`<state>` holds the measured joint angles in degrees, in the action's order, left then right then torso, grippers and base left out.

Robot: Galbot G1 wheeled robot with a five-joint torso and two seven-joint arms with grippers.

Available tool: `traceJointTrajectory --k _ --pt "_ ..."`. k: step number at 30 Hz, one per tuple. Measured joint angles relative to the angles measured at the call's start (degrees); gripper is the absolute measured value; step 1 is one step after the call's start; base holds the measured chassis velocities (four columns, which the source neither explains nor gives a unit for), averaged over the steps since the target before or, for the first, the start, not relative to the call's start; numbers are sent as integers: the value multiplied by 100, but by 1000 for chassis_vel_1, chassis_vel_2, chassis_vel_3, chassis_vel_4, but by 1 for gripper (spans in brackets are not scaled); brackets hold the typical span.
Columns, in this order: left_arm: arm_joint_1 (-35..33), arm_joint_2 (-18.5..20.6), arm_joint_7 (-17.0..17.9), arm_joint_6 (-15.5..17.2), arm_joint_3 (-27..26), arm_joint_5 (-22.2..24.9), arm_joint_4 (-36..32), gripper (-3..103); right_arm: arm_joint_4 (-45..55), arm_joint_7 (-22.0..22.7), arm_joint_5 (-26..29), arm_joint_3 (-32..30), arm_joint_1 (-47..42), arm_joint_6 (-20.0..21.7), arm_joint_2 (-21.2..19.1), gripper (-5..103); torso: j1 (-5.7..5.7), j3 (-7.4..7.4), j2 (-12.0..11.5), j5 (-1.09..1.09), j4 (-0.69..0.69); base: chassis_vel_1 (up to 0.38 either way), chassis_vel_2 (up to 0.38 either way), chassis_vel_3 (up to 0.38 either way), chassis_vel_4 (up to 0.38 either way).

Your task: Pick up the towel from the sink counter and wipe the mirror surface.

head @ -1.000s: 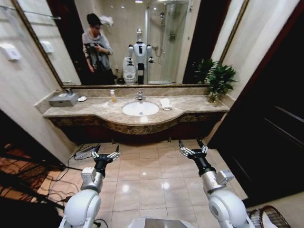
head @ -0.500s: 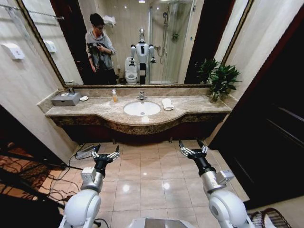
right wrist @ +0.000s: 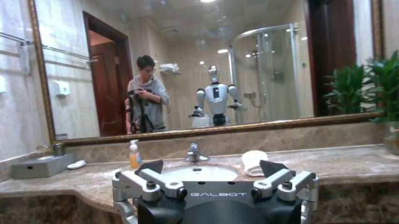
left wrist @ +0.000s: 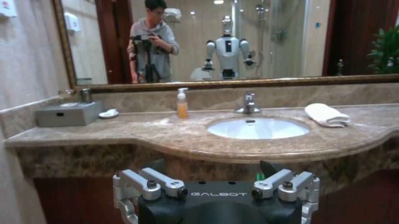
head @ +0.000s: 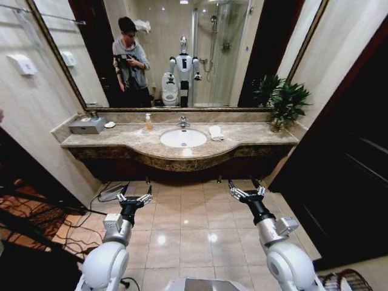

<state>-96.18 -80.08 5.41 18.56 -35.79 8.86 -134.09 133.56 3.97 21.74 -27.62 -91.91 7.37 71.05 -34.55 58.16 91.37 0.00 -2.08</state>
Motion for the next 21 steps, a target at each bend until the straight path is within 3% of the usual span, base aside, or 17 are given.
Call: traceJointTrajectory --k 21 --pt "-1 0 0 0 0 0 0 100 0 0 0 0 0 0 0 100 -12 18 36 0 1 9 11 13 9"
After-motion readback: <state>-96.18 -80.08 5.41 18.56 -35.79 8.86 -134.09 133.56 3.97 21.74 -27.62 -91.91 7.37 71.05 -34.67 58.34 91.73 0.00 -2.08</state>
